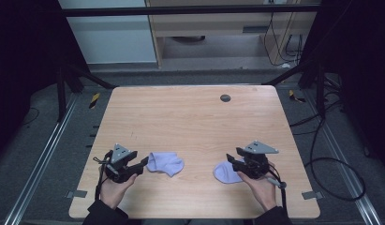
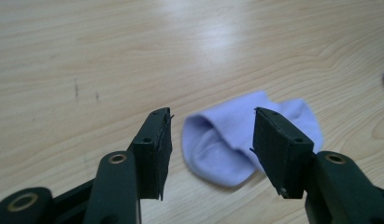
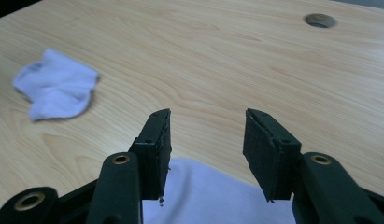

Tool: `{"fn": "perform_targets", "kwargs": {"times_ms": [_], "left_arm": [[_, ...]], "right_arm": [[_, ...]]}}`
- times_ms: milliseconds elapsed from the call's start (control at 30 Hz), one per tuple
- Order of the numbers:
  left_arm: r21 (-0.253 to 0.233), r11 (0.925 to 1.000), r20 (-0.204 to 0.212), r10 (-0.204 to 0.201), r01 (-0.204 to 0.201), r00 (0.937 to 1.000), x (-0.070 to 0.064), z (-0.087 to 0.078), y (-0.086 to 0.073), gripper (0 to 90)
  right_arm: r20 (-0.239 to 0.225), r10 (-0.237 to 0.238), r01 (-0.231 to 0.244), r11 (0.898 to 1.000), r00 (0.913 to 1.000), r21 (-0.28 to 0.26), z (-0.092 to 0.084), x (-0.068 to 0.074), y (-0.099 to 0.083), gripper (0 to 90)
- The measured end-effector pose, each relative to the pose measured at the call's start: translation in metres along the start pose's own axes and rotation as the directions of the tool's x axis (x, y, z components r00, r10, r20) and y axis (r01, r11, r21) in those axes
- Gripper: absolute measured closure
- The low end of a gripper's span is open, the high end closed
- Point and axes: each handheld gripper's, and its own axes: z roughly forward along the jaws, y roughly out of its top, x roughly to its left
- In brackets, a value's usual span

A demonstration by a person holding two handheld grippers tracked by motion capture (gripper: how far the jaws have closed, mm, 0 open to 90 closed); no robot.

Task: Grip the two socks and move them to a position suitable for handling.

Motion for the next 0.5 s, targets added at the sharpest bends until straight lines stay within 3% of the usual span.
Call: {"fn": "perform_targets", "kwargs": {"times_ms": [200, 500], "left_arm": [[0.042, 0.9988, -0.023, -0.023, 0.024, 0.9995, 0.008, 0.010, -0.013, 48.1], [0.075, 0.9965, -0.040, -0.033, 0.036, 0.9986, 0.012, 0.025, -0.018, 50.7]], "right_arm": [[-0.077, -0.051, 0.052, 0.999, 0.9958, 0.004, 0.024, 0.032, 0.016, 53.2], [-0.176, -0.123, 0.129, 0.991, 0.9766, 0.026, 0.061, 0.080, 0.029, 56.1]]}}
